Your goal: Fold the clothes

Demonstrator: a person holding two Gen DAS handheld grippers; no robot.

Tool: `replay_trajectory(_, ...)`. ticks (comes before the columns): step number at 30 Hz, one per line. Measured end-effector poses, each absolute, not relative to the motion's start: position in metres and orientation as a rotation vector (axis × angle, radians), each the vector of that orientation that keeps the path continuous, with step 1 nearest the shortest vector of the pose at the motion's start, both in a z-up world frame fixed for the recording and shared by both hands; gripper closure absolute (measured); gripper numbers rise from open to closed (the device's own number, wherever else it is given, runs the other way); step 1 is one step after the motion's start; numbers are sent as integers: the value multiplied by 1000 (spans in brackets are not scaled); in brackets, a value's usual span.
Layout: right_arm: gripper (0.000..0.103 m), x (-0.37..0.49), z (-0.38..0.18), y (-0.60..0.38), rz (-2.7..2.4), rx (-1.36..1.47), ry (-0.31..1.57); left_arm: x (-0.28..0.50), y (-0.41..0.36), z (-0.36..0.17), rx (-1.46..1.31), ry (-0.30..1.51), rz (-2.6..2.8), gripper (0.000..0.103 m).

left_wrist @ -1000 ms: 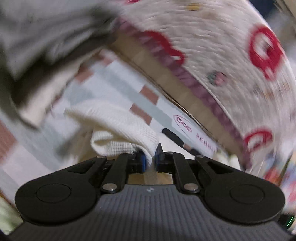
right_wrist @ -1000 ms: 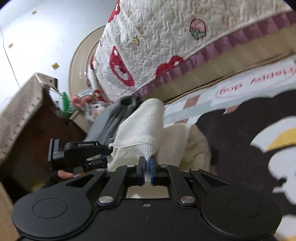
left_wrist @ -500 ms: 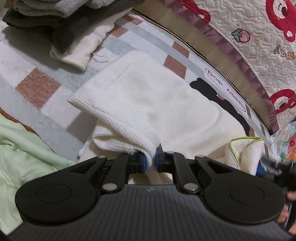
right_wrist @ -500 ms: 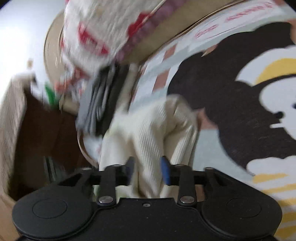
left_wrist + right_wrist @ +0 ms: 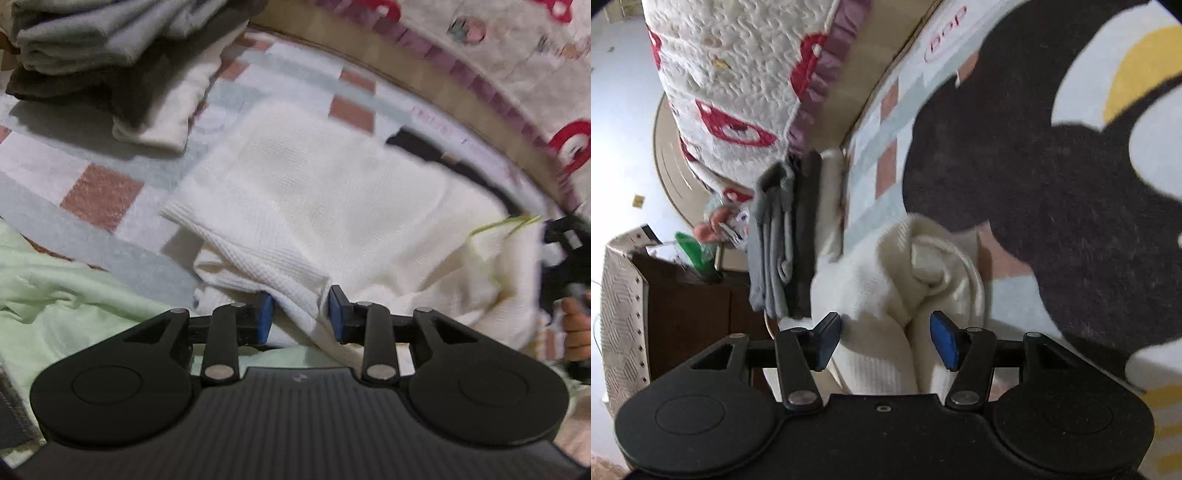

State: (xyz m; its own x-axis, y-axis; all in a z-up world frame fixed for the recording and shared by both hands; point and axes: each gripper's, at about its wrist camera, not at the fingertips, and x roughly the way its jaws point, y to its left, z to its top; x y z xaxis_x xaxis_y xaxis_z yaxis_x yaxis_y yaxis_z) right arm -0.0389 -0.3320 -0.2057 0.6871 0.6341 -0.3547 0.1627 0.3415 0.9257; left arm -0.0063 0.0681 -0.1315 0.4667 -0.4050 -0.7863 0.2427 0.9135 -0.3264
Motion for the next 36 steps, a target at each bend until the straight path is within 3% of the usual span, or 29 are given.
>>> replay_trajectory(2,40,-33,-208,-335,348,1228,807,-6,78,-109,-195,938,-372,71)
replay_trajectory(5,36,-20,-218,-334,354,1260,863,5,79,-68,-123,736,-223,56)
replay_trajectory(7,35,-15,-224,-332,355,1297,858,25,62,-52,-45,695,-282,52)
replay_trajectory(13,27,3,-224,-320,327,1284,878,95,-7,-85,-31,831,-489,51)
replay_trajectory(15,16,8,-227,-314,309,1318,850,100,-22,-103,38,831,-450,50)
replay_trajectory(16,16,9,-226,-311,305,1314,829,102,-28,-112,70,832,-429,50)
replay_trajectory(17,18,8,-222,-306,290,1268,809,101,-29,-120,99,833,-408,53)
replay_trajectory(18,40,6,-218,-302,273,1212,789,99,-30,-127,136,822,-396,52)
replay_trajectory(19,53,3,-213,-299,258,1137,760,96,-30,-131,173,810,-383,52)
replay_trajectory(23,66,-1,-200,-296,259,983,670,93,-29,-137,230,797,-336,51)
replay_trajectory(30,68,18,-165,-304,252,703,500,108,-45,-127,238,737,-304,53)
replay_trajectory(36,55,45,-211,-360,269,1081,797,115,-22,-132,93,819,-297,49)
